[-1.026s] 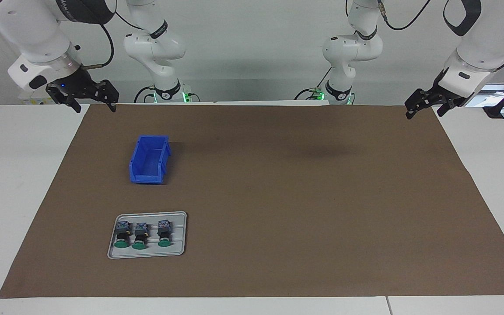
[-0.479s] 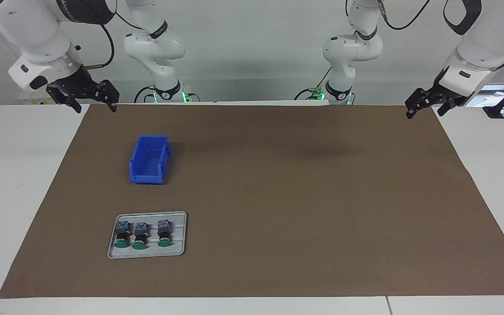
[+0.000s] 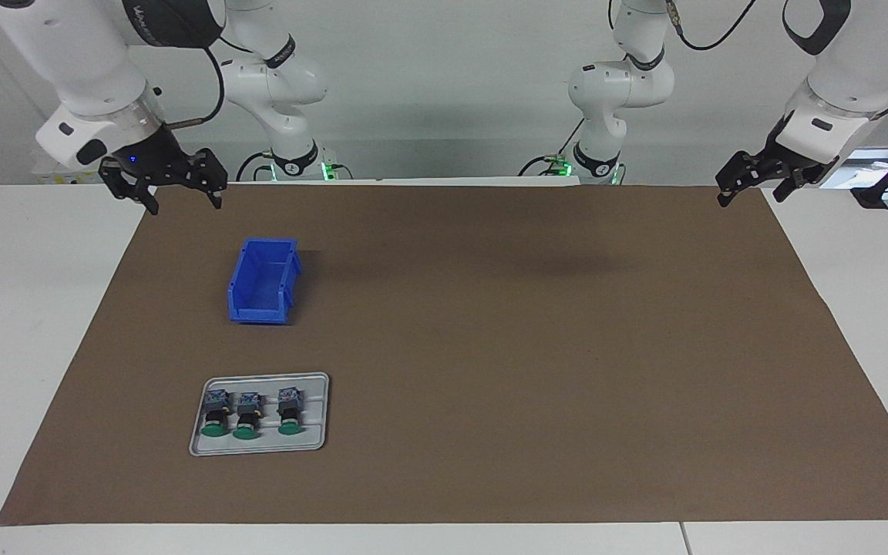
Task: Place and press button with both arms
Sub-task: 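Reach the right gripper to the metal tray and grasp a green button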
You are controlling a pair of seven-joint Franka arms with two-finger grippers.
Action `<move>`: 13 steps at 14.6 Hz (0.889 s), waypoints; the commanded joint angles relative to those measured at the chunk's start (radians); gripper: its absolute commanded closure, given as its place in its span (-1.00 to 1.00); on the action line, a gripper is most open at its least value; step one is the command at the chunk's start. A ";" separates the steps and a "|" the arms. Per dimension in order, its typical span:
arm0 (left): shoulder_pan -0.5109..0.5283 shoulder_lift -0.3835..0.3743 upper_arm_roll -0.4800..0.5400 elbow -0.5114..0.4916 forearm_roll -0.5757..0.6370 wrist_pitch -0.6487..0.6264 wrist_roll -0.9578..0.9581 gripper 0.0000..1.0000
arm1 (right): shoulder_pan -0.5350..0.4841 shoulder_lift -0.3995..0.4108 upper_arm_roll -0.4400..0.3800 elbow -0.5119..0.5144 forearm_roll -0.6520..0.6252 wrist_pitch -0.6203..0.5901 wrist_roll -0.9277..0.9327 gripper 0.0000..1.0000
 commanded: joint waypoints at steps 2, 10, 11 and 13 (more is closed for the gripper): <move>0.000 -0.013 0.000 -0.008 -0.003 0.012 0.002 -1.00 | 0.089 0.180 0.007 0.016 0.021 0.212 0.142 -1.00; 0.004 -0.014 0.002 -0.012 -0.003 0.014 -0.004 -1.00 | 0.089 0.480 0.011 0.033 0.041 0.589 0.121 -0.99; 0.006 -0.014 0.002 -0.012 -0.003 0.016 -0.004 -1.00 | 0.088 0.507 0.011 0.033 0.041 0.620 0.120 -0.98; 0.006 -0.014 0.002 -0.012 -0.003 0.016 -0.004 -1.00 | 0.092 0.540 0.011 0.031 0.043 0.677 0.107 -0.95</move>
